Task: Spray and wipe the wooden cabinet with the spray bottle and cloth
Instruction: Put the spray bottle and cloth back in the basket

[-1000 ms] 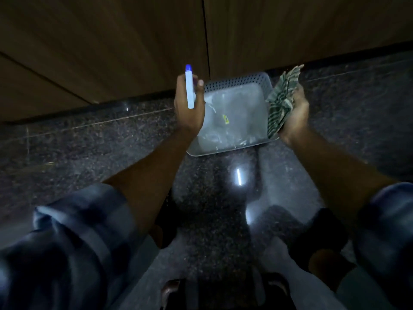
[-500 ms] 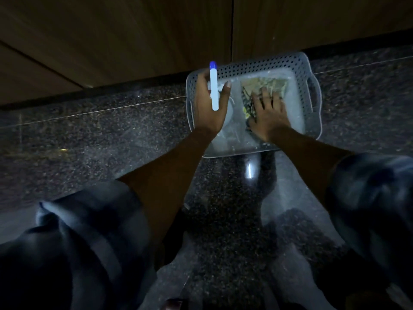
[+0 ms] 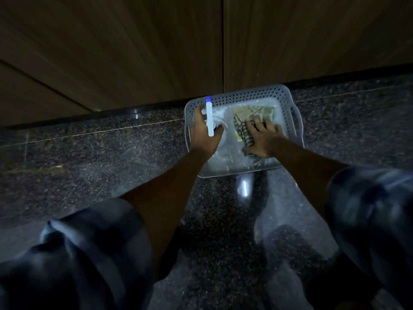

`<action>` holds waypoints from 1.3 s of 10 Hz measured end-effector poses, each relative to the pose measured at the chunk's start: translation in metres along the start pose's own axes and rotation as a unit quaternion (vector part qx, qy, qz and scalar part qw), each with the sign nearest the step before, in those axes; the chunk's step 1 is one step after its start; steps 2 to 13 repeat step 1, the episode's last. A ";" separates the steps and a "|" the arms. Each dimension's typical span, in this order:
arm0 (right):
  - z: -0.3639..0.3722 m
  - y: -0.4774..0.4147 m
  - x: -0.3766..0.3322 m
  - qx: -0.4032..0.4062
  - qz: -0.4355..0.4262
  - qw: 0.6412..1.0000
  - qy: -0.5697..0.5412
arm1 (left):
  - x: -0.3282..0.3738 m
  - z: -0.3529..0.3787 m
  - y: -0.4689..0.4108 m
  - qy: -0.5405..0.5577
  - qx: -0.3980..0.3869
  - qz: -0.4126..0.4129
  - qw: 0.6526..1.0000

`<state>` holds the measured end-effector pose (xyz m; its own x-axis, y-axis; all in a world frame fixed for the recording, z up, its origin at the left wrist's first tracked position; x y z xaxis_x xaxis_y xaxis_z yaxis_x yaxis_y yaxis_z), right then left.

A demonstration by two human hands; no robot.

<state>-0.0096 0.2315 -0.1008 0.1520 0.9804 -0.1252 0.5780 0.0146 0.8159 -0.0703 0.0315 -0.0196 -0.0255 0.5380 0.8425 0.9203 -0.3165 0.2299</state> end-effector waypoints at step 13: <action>-0.019 0.029 -0.001 0.082 -0.017 0.996 -0.006 | 0.000 0.001 -0.002 0.010 -0.070 -0.041 0.997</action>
Point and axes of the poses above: each hand's wrist, its own y-axis away from the middle knuckle, its own z-axis out of the palm, x = y × z, the point moved 8 cm from there along -y, towards the middle knuckle, and after that the axes turned 13 degrees about -x, right-handed, at the moved point
